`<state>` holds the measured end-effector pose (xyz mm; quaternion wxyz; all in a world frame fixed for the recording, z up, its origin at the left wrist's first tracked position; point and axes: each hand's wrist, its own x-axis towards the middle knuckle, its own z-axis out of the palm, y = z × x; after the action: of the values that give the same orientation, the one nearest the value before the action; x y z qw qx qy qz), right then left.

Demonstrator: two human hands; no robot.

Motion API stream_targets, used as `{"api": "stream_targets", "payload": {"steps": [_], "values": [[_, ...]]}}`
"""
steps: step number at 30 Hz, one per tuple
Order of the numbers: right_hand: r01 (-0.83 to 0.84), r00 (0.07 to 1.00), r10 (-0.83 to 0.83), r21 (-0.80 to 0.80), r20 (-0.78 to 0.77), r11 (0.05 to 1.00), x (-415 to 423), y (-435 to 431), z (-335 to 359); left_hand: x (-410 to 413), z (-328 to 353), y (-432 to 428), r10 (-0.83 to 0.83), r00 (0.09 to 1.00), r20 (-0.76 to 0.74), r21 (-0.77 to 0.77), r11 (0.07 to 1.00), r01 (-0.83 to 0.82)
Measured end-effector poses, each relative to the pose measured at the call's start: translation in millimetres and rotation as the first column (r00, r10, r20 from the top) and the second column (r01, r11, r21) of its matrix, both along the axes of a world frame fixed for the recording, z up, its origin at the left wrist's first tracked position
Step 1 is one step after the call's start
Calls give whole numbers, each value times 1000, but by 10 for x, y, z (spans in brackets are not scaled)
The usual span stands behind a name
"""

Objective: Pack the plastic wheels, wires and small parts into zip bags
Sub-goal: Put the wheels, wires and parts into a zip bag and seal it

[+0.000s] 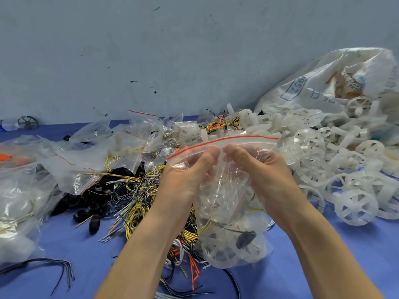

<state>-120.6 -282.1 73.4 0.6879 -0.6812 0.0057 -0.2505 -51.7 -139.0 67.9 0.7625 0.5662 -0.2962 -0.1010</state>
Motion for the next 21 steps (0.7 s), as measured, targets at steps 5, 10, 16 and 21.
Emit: {"api": "stream_targets", "payload": {"steps": [5, 10, 16, 21], "values": [[28, 999, -27, -32, 20, 999, 20, 30, -10, -8, 1, -3, -5, 1000, 1, -11, 1000, 5], [42, 999, -42, -13, 4, 999, 33, 26, -34, -8, 6, -18, 43, 999, 3, -1, 999, -43], [41, 999, -41, 4, 14, 999, 51, 39, -41, -14, 5, -12, 41, 999, 3, -4, 999, -41], [61, 998, -61, 20, 8, 998, 60, 74, -38, -16, 2, -17, 50, 999, -16, 12, 999, -50]]}}
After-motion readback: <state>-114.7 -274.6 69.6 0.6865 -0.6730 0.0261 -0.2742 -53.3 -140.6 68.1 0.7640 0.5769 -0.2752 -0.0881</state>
